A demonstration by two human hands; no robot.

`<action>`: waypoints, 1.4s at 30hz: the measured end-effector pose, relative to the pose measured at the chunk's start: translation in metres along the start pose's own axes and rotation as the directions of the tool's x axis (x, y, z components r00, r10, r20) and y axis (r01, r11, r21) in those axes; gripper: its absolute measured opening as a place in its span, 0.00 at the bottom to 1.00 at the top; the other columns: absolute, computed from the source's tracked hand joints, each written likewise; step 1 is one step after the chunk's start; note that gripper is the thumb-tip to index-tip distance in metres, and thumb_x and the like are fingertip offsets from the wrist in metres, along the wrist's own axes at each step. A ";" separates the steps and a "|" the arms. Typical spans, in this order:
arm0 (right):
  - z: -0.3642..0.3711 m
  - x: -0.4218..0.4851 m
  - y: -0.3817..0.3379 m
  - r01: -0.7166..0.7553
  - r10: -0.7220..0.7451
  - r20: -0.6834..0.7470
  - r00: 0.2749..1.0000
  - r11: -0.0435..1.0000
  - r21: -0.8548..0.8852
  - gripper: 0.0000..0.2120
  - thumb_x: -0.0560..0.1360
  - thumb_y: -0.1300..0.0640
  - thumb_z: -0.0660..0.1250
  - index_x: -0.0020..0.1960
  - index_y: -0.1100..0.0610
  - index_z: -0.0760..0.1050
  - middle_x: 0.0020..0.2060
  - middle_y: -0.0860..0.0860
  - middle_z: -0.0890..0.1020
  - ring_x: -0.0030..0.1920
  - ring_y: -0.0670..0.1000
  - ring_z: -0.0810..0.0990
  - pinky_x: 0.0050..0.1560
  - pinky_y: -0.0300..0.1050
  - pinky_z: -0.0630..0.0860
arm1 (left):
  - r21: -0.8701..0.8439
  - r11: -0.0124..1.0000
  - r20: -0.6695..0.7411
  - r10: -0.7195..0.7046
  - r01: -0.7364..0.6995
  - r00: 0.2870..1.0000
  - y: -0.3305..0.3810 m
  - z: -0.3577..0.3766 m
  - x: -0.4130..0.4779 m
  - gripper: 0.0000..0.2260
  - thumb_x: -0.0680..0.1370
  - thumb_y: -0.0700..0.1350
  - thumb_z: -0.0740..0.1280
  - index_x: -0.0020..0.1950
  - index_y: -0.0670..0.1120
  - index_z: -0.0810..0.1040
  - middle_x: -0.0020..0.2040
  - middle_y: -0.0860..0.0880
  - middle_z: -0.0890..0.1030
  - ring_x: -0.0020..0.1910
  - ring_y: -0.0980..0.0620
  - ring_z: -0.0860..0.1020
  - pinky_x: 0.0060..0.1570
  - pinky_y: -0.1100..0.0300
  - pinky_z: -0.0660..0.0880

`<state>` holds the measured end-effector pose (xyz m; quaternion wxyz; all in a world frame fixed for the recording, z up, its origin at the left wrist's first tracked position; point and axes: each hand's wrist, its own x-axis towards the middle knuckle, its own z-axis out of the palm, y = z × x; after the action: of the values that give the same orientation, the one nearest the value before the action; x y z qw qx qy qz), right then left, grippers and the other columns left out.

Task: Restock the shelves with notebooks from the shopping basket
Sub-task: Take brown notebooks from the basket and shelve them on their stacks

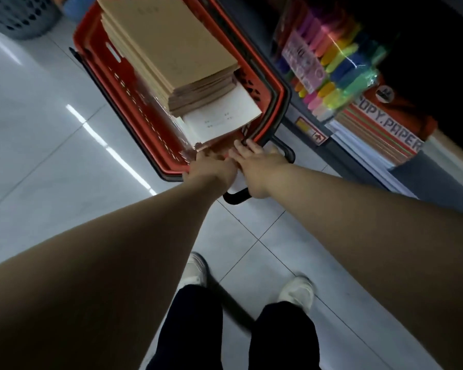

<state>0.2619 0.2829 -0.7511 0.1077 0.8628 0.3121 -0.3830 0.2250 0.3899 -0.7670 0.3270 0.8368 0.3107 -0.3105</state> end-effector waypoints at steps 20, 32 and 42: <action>0.157 -0.097 0.037 0.010 0.014 -0.308 0.951 0.997 0.076 0.20 0.78 0.51 0.62 0.68 0.53 0.63 0.67 0.54 0.63 0.67 0.57 0.61 0.54 0.50 0.68 | 0.021 0.991 -0.062 0.134 -0.133 0.989 -0.023 0.173 -0.130 0.15 0.77 0.46 0.61 0.63 0.46 0.72 0.73 0.46 0.65 0.67 0.40 0.61 0.70 0.44 0.59; 0.316 -0.265 0.076 -0.076 0.093 -0.268 0.959 0.995 0.072 0.19 0.65 0.53 0.77 0.53 0.52 0.76 0.55 0.52 0.78 0.56 0.54 0.77 0.45 0.47 0.77 | -0.055 0.958 0.221 0.288 -0.282 0.932 -0.036 0.321 -0.274 0.29 0.75 0.45 0.61 0.76 0.54 0.63 0.76 0.56 0.63 0.71 0.48 0.57 0.71 0.55 0.57; 0.422 -0.384 0.155 0.015 -0.030 -0.254 0.967 0.998 -0.062 0.24 0.47 0.59 0.84 0.41 0.55 0.82 0.45 0.53 0.83 0.43 0.54 0.82 0.29 0.45 0.78 | -0.276 0.945 0.535 0.303 -0.175 0.789 -0.008 0.429 -0.363 0.17 0.77 0.42 0.60 0.65 0.54 0.73 0.49 0.54 0.78 0.41 0.58 0.75 0.37 0.70 0.71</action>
<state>-0.0885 -0.1926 -0.7685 0.0880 0.8976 0.3444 -0.2606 -0.1398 -0.0383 -0.7618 0.5286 0.6981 0.1207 -0.4676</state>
